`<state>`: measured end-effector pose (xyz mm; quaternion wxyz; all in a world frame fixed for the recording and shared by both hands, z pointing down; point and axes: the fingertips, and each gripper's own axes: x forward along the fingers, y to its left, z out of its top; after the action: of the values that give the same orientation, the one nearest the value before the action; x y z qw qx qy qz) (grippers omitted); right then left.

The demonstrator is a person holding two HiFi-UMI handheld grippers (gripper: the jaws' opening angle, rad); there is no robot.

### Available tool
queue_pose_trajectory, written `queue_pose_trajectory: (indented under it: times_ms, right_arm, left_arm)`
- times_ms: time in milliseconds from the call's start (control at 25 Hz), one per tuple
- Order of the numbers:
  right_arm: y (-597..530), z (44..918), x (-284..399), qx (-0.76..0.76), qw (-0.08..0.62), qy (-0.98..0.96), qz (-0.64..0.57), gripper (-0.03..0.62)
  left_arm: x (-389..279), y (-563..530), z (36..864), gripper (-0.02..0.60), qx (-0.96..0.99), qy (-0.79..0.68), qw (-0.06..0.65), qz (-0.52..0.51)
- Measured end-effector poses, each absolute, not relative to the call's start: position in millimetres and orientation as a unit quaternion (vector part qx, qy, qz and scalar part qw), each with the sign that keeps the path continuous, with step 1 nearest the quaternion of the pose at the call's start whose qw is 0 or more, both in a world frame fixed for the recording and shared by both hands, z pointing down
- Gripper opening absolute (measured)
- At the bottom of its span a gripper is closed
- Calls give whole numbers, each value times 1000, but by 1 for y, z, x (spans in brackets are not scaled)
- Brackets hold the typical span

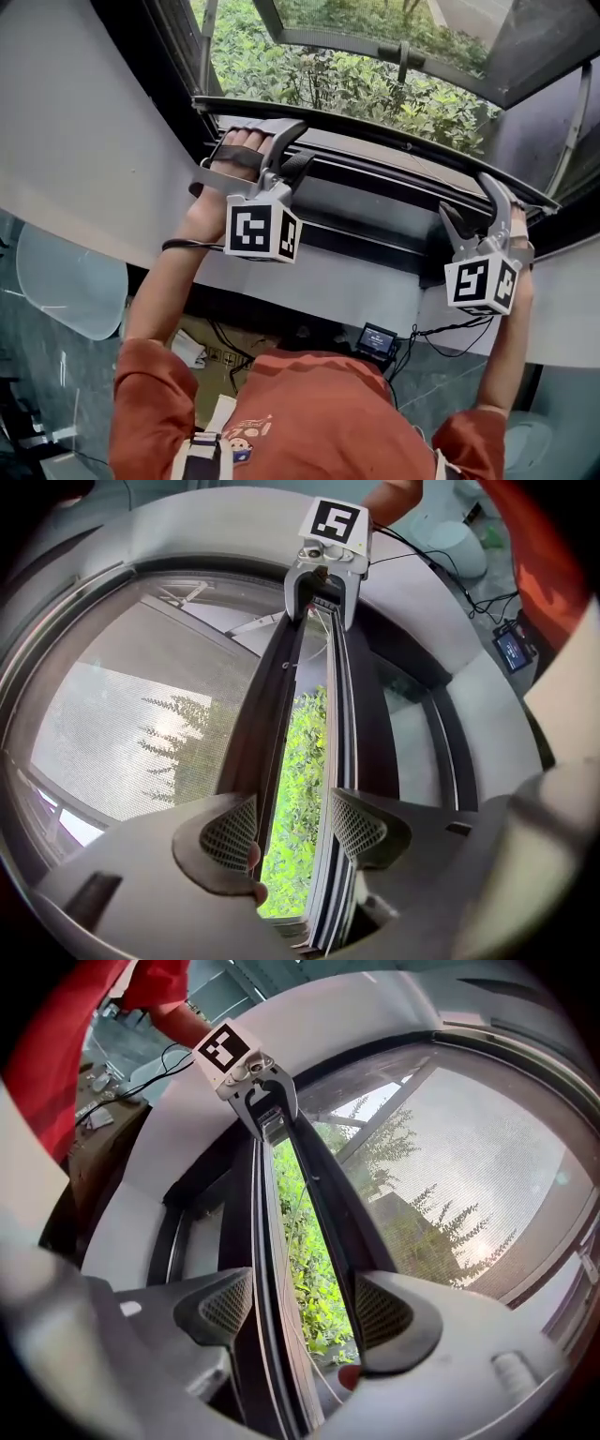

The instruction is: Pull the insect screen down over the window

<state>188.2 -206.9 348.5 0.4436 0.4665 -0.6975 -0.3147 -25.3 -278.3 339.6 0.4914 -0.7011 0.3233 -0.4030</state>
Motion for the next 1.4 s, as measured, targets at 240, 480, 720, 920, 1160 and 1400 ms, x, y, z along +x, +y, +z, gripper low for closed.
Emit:
queue_pose_trajectory:
  times_ms: [240,480,720,920,1160,1400]
  right_arm:
    - [-204,355,187,465,439,-708,-300,339]
    - [-203,368,186,465,431,-720,-282,339]
    - [-201,393,186,456,443,-725,-264,339]
    - [-200,413,186,459,441,-727,-259,339]
    - [-200,419,186,458,440,-729,-255,339]
    - [-199,417,185,466,432,-732,-247,339]
  left_arm:
    - [-25,-276,346,247,-706,324,481,-405]
    - [-25,-275,361,248,-714,320,471,-408]
    - [-26,-275,384,248,-721,306,457,-421]
    - [-25,-274,404,247,-731,305,450,-413]
    - [-25,-274,412,247,-735,302,442,-417]
    - [-25,-272,413,247,-741,303,433,-414]
